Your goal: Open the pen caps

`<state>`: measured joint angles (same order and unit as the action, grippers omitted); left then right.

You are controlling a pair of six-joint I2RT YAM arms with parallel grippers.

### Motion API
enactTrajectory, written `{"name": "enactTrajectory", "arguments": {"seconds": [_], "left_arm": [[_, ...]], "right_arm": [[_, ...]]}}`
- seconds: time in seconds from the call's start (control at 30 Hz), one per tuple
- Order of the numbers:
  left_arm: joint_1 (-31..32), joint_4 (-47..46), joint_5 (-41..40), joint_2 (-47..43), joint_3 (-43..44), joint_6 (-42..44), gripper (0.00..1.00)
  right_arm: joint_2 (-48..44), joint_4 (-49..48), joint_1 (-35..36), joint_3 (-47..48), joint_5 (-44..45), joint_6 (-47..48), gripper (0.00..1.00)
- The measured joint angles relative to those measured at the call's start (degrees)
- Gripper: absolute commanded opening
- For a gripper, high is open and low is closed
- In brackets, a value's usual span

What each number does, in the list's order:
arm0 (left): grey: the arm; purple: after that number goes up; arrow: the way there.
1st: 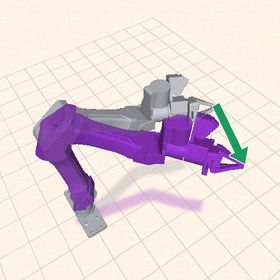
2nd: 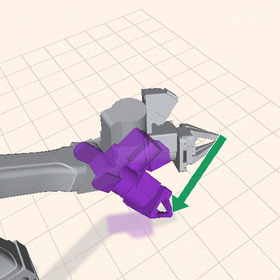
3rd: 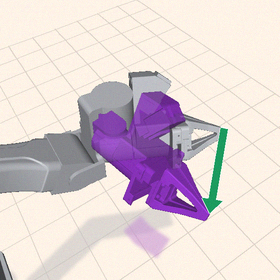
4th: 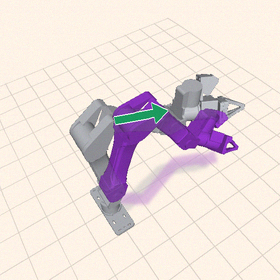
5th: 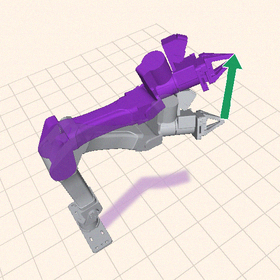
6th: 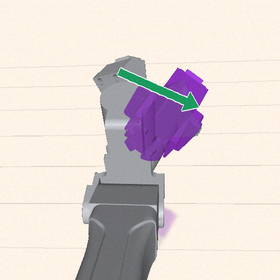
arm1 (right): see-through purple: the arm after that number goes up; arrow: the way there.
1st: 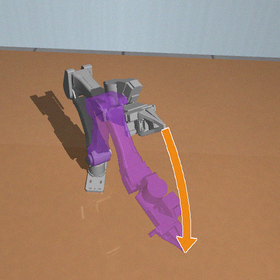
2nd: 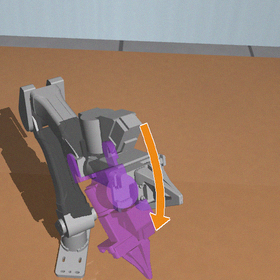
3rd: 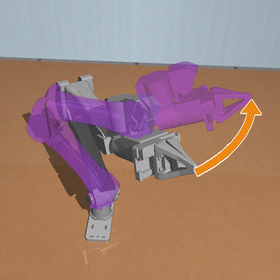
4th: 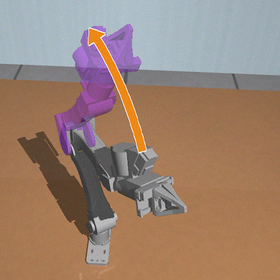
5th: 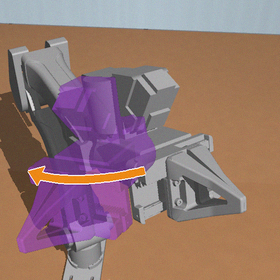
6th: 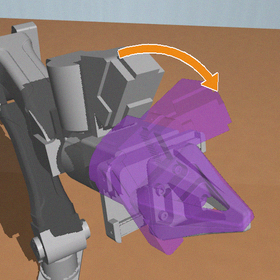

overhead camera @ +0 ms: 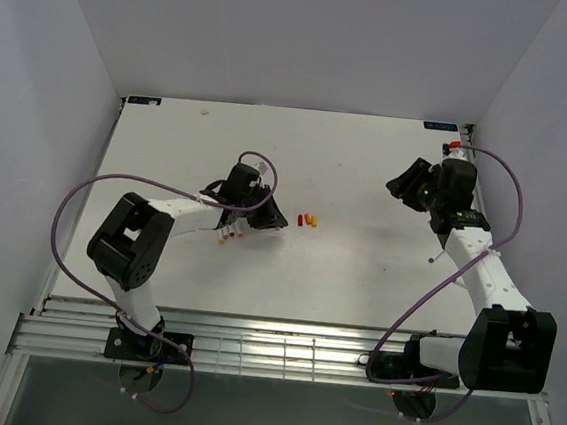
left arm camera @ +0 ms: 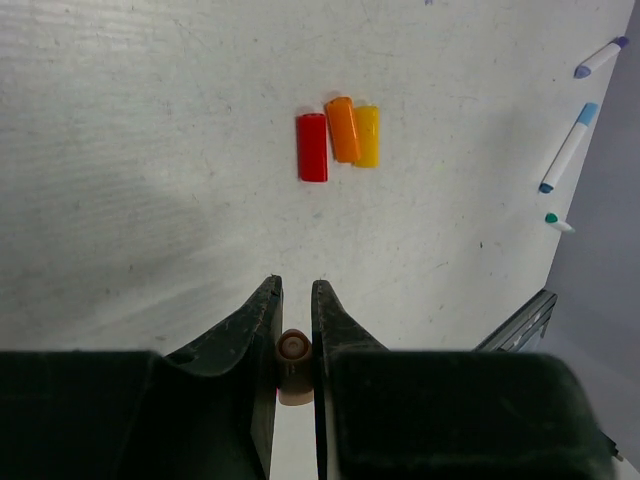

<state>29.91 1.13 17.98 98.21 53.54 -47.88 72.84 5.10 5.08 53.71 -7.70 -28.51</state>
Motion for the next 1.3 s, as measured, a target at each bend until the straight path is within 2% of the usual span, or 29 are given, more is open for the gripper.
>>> {"name": "enactTrajectory", "arguments": {"seconds": [0.37,0.6,0.67,0.83,0.9,1.3], "left_arm": [[0.0,-1.05,0.5,12.94,10.64,3.21,0.04],[0.0,1.31,0.39,15.45,13.35,4.46,0.23],[0.0,1.88,0.2,15.47,13.33,4.55,0.32],[0.0,1.53,0.42,15.47,13.22,4.59,0.42],[0.0,0.59,0.79,15.47,12.85,4.57,0.49],[-0.17,-2.86,0.85,11.93,7.91,5.09,0.58]], "right_arm": [[-4.48,4.31,-2.08,-7.45,-4.35,2.51,0.5],[-6.47,4.39,-3.02,-7.89,-4.2,3.3,0.5],[-6.99,4.37,-3.26,-8.22,-4.02,3.41,0.5],[-6.86,5.51,-3.76,-8.5,-4.04,3.45,0.5],[-6.56,5.99,-3.93,-8.5,-4.0,3.48,0.5],[-4.96,11.76,-4.02,-5.6,-1.38,4.39,0.51]]}}
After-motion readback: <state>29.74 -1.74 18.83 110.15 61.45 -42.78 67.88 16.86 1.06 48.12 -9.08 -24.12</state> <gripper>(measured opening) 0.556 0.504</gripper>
